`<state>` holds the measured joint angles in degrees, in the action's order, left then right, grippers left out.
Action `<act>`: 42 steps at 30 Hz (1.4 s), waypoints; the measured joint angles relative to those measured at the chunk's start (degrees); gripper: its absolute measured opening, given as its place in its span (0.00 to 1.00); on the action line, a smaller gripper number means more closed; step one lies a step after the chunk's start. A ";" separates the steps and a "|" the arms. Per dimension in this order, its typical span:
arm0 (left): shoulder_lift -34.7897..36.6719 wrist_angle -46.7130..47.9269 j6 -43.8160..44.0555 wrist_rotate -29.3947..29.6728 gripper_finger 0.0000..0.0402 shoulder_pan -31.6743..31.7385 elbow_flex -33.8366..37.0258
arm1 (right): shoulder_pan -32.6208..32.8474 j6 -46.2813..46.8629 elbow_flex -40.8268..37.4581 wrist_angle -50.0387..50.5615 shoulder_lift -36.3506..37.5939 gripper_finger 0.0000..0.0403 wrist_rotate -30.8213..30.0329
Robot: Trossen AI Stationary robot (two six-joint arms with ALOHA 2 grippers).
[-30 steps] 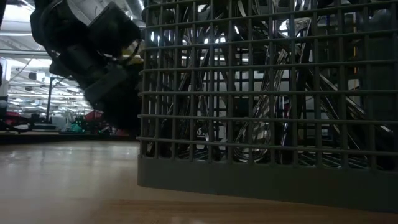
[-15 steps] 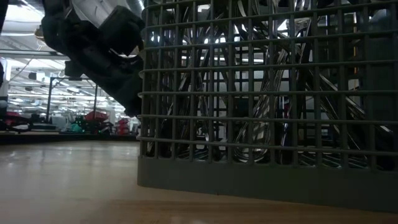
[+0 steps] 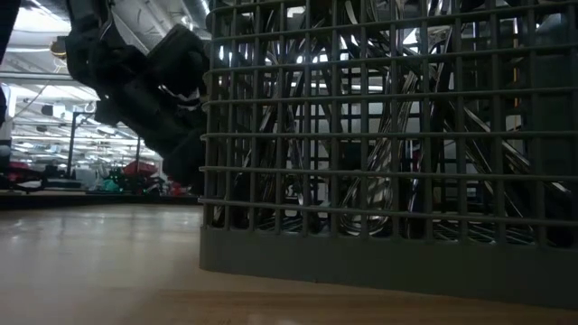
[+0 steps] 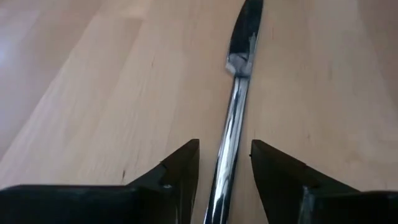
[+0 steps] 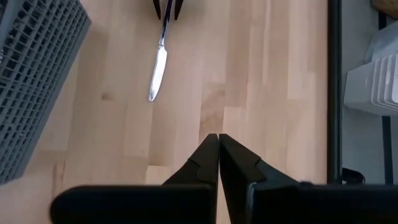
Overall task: Sort silverware
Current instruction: Put the knife into the gray silverware rack
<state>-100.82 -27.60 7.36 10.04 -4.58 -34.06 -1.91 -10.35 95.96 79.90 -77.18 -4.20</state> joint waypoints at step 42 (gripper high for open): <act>18.94 49.02 18.12 -6.02 0.12 -2.65 0.24 | 0.07 13.57 -47.10 -37.11 33.80 0.04 2.30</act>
<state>-81.88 21.41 25.48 4.02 -7.23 -33.83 -1.85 3.22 48.86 42.78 -43.38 -1.90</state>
